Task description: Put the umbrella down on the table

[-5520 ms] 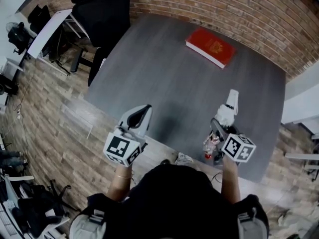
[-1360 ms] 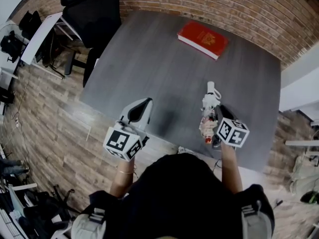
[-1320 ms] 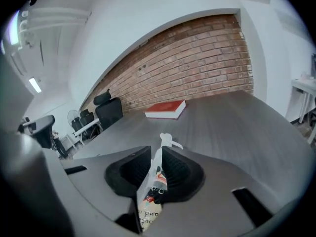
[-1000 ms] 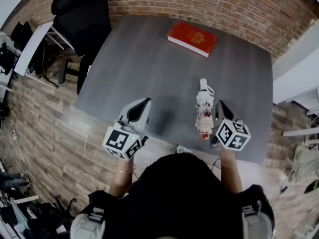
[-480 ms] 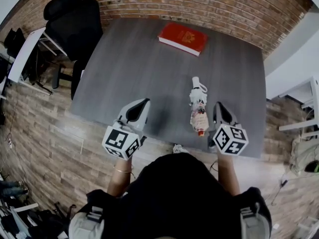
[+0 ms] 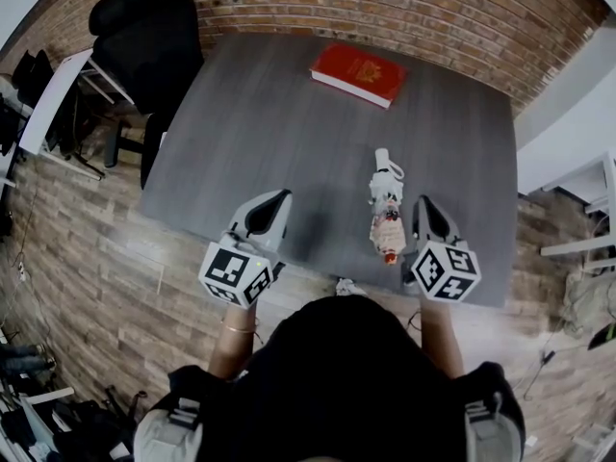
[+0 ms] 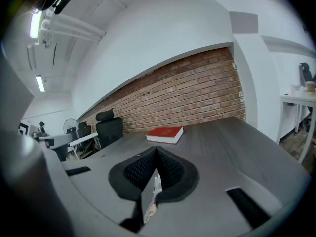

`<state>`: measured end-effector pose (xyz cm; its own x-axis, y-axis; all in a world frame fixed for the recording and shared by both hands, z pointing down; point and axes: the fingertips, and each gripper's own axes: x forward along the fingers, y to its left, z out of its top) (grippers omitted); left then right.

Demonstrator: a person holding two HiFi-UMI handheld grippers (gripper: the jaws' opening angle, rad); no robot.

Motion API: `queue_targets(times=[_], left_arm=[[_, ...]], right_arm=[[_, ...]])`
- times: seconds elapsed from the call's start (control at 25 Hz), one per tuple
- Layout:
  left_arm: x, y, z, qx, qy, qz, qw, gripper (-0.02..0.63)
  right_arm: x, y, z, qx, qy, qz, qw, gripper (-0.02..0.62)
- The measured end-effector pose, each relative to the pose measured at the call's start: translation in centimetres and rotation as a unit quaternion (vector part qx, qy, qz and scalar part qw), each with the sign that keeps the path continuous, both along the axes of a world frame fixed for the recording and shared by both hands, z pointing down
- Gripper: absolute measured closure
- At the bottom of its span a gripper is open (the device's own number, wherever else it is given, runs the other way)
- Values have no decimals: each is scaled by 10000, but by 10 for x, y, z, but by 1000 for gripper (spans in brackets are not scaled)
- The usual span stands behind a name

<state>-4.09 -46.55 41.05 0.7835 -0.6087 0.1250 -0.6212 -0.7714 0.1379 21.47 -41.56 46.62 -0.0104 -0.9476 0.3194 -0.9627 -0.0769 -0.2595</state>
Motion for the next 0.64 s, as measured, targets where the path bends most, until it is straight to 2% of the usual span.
queue_targets(times=[0.64], left_arm=[[4,-5,7,-65,-16,-39,10000,606]], right_arm=[[0,-8,10,-115,27,-80,9999,600]])
